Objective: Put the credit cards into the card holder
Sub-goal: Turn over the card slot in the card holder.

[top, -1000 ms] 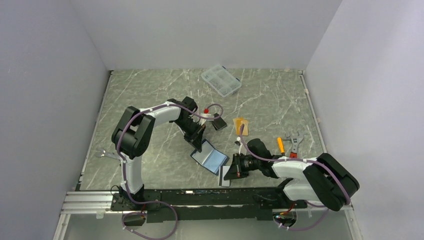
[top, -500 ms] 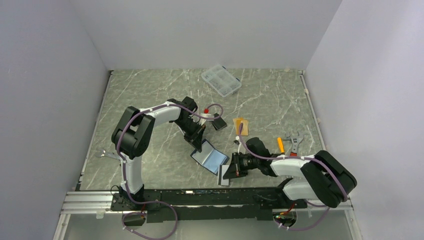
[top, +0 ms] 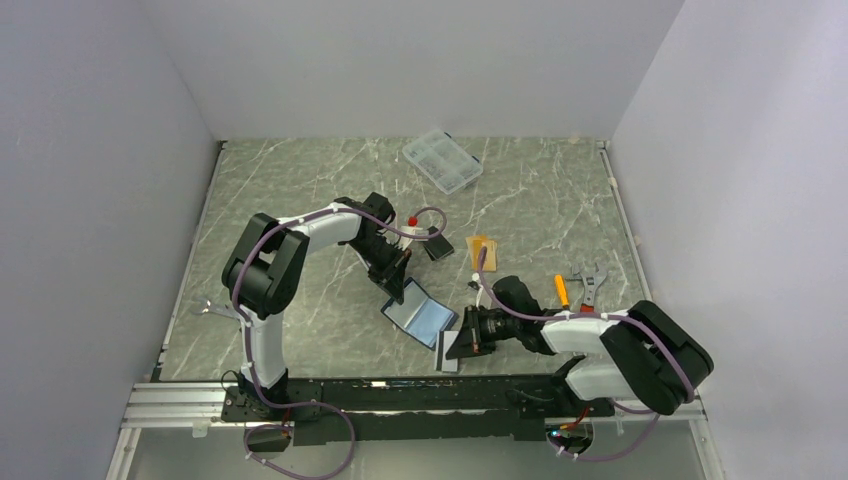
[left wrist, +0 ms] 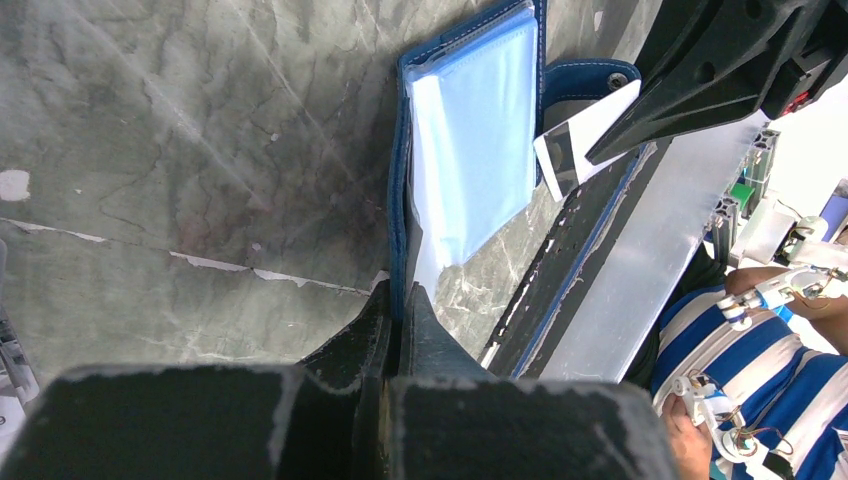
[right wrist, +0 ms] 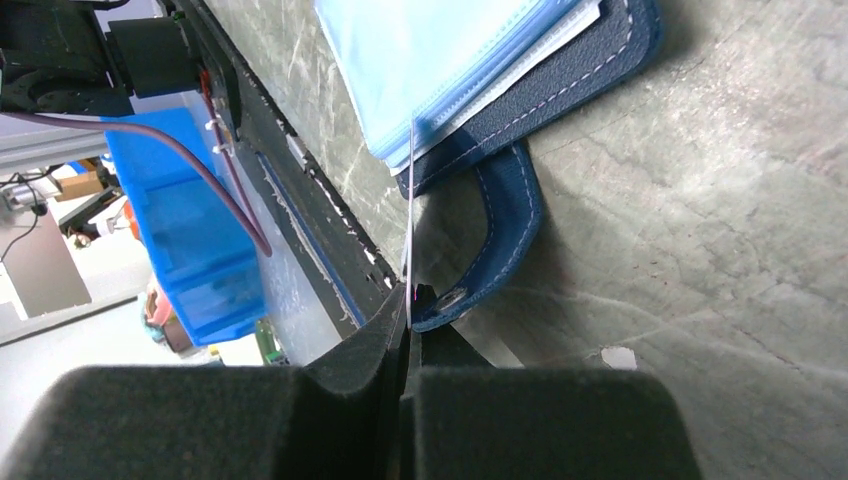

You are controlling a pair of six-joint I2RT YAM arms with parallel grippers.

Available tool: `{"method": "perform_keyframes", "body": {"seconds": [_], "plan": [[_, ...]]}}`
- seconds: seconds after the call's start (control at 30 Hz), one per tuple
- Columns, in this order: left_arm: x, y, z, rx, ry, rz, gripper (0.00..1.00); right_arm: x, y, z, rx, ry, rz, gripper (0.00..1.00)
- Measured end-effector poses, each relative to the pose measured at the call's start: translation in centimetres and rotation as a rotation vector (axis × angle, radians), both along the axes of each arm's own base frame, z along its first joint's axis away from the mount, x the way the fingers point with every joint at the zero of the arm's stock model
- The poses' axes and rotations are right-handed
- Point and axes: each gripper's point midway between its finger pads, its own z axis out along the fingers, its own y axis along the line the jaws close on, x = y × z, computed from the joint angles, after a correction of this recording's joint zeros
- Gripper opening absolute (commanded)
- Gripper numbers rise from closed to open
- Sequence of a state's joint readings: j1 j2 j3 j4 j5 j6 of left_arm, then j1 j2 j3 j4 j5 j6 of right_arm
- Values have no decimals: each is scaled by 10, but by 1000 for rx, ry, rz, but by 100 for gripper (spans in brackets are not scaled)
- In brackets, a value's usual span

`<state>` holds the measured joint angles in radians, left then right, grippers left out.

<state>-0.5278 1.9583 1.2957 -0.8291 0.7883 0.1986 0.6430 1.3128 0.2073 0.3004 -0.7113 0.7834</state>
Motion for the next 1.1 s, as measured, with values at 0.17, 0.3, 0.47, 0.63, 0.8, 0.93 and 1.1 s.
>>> {"method": "perform_keyframes", "body": {"seconds": [0.17,0.3,0.47,0.63,0.8,0.93,1.1], "plan": [[0,0,0,0,0,0,0,-1,-1,2,4,-9,-4,0],[0,0,0,0,1,0,0,-3,-3,0,0,-2,-7,0],[0,0,0,0,1,0,0,-4,-3,-1,1,4,-9,0],[0,0,0,0,1,0,0,-4,-3,-2,1,9,-8,0],[0,0,0,0,1,0,0,-4,-2,-4,2,15,-4,0],[-1,0,0,0,2,0,0,-4,-1,-4,5,22,1,0],[-1,0,0,1,3,-1,0,-5,1,-5,11,37,7,0]]}}
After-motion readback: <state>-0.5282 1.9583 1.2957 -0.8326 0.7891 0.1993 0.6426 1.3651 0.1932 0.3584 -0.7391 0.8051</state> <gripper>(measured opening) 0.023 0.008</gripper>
